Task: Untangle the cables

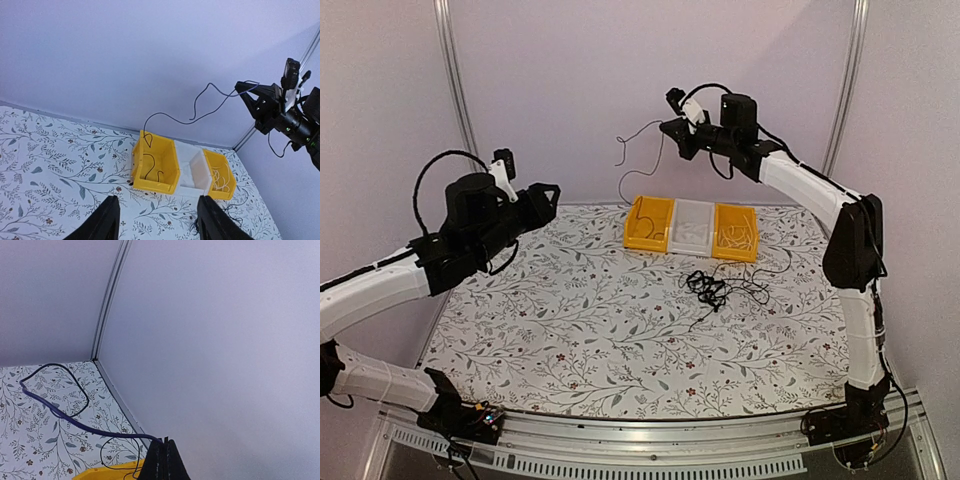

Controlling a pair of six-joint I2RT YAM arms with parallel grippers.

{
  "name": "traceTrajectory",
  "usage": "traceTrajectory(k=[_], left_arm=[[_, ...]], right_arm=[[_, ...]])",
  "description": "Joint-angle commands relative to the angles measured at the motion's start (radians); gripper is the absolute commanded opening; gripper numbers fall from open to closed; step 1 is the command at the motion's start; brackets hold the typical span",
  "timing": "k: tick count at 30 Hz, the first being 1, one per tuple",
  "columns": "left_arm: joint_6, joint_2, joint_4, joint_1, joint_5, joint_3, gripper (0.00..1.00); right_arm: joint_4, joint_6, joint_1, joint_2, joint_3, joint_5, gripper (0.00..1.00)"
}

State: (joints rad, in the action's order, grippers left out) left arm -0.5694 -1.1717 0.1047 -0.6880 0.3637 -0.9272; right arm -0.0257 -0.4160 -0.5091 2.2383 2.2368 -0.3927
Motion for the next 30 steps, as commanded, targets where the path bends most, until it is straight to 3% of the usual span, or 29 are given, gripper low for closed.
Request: traceTrajectory(k=[1,18,30], left_arm=[[-0.127,0.116,-0.142,-0.013,0.084,0.095,0.55],[-0.202,0.244,-0.297,-0.018,0.116,0.145,0.5],[-0.231,0.247,-0.306,-0.022,0.116,0.162,0.48]], right_arm=[[-0.021,-0.031,0.015,-0.013,-0.042,0.029,0.0],[-0.032,-0.112,0.023,0.17,-0.093,0.142,0.0],[-0.037,-0.143,0.04,0.112,-0.097,0.146,0.0]])
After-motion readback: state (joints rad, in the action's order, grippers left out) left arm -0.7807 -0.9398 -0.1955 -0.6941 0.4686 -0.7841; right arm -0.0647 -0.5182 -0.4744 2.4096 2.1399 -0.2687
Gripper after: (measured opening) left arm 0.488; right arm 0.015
